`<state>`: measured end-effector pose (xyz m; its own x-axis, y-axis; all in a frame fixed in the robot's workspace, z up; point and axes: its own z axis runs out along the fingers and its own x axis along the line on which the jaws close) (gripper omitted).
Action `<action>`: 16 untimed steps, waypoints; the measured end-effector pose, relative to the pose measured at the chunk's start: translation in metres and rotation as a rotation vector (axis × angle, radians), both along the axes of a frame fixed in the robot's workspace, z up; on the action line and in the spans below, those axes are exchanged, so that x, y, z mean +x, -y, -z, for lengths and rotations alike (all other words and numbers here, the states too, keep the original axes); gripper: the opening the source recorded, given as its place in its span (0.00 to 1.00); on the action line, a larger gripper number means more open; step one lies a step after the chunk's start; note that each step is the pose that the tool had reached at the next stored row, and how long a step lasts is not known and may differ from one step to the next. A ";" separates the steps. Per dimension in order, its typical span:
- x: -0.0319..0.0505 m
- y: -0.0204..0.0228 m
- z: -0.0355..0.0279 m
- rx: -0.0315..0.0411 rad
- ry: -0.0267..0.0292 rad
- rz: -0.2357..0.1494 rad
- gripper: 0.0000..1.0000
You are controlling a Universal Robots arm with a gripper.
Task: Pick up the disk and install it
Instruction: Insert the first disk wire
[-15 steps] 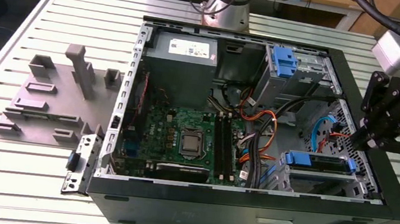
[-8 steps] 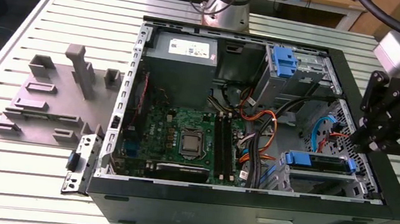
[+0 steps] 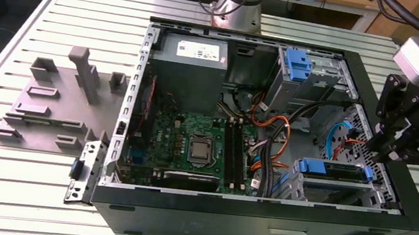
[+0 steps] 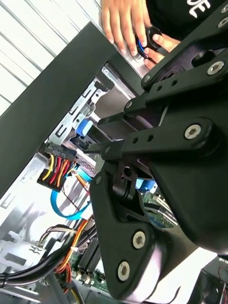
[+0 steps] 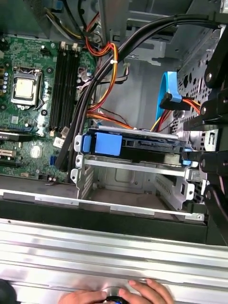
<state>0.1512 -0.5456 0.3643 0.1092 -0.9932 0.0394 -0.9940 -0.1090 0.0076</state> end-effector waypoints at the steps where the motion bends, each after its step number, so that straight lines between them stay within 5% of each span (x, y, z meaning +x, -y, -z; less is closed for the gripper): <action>1: -0.0001 -0.0021 0.0003 0.0003 0.0000 -0.004 0.31; 16: 0.0022 -0.0165 0.0029 0.0003 -0.0003 -0.032 0.31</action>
<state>0.1534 -0.5291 0.3614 0.1410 -0.9892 0.0391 -0.9900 -0.1408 0.0078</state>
